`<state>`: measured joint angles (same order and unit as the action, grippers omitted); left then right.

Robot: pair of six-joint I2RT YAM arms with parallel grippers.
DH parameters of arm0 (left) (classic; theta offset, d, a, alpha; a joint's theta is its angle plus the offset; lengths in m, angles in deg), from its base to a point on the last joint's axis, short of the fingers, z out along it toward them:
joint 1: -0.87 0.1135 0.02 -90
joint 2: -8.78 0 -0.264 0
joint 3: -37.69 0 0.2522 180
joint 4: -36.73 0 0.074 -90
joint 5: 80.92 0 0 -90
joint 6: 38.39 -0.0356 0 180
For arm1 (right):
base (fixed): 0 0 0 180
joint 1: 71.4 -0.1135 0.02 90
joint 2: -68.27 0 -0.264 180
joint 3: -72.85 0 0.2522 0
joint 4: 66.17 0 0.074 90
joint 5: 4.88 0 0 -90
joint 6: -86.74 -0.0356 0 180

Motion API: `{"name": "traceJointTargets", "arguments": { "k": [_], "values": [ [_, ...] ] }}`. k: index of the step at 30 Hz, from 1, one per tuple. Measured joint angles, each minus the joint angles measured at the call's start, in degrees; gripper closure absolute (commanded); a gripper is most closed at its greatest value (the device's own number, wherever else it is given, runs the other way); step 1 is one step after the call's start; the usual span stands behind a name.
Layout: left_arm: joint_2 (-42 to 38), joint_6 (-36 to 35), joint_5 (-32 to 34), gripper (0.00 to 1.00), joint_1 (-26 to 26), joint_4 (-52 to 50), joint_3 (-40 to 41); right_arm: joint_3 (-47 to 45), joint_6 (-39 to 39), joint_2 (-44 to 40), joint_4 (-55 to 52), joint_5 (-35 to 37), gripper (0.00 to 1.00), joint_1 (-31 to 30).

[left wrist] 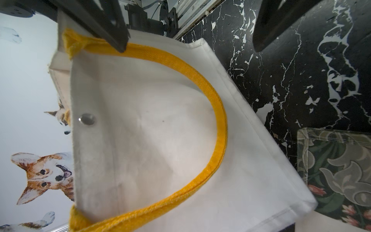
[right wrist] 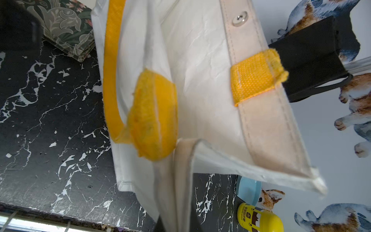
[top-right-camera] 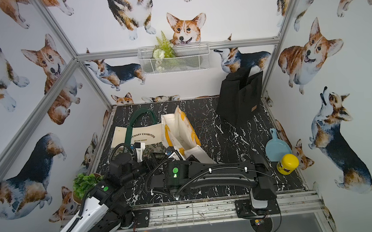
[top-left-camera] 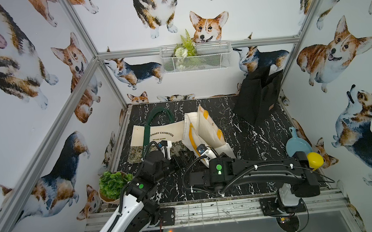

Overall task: Put away the canvas bag
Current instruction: Move the canvas bag to the center of the board, then press the canvas bag at the center of the board.

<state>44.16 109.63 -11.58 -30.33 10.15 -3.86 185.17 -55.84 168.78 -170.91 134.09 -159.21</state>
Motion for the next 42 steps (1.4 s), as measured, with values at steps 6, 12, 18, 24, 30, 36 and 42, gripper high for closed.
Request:
{"name": "traceJointTargets", "arguments": {
  "k": [6, 12, 18, 24, 30, 36, 42],
  "values": [
    [-0.8, 0.0, 0.0, 0.01, 0.0, 0.0, 0.3, -3.2, -1.2, -2.4, -0.7, 0.2, 0.97, 0.0],
    [-0.9, 0.0, 0.1, 0.01, 0.0, -0.1, 0.9, -8.0, 0.1, -6.8, 2.7, -3.9, 0.24, 0.0],
    [-0.9, 0.0, 0.2, 0.01, 0.0, 0.0, 1.1, -10.0, 2.9, -15.1, 10.7, -9.4, 0.22, 0.0],
    [-0.9, 0.2, 0.2, 0.08, 0.0, 0.9, 2.1, -10.0, 4.2, -27.6, 15.8, -11.1, 0.25, 5.2],
    [1.2, 0.9, 0.8, 0.22, -6.3, 2.4, 2.9, -21.9, 8.1, -42.1, 19.8, -20.1, 0.3, 28.0],
    [6.3, 1.3, 6.8, 0.94, -20.1, 4.4, 2.3, -31.3, 12.9, -45.9, 22.6, -32.9, 0.85, 43.8],
    [14.9, 2.2, 10.4, 1.0, -26.6, 8.0, 1.9, -37.6, 13.8, -43.6, 29.0, -42.7, 1.0, 45.1]
  ]
}}
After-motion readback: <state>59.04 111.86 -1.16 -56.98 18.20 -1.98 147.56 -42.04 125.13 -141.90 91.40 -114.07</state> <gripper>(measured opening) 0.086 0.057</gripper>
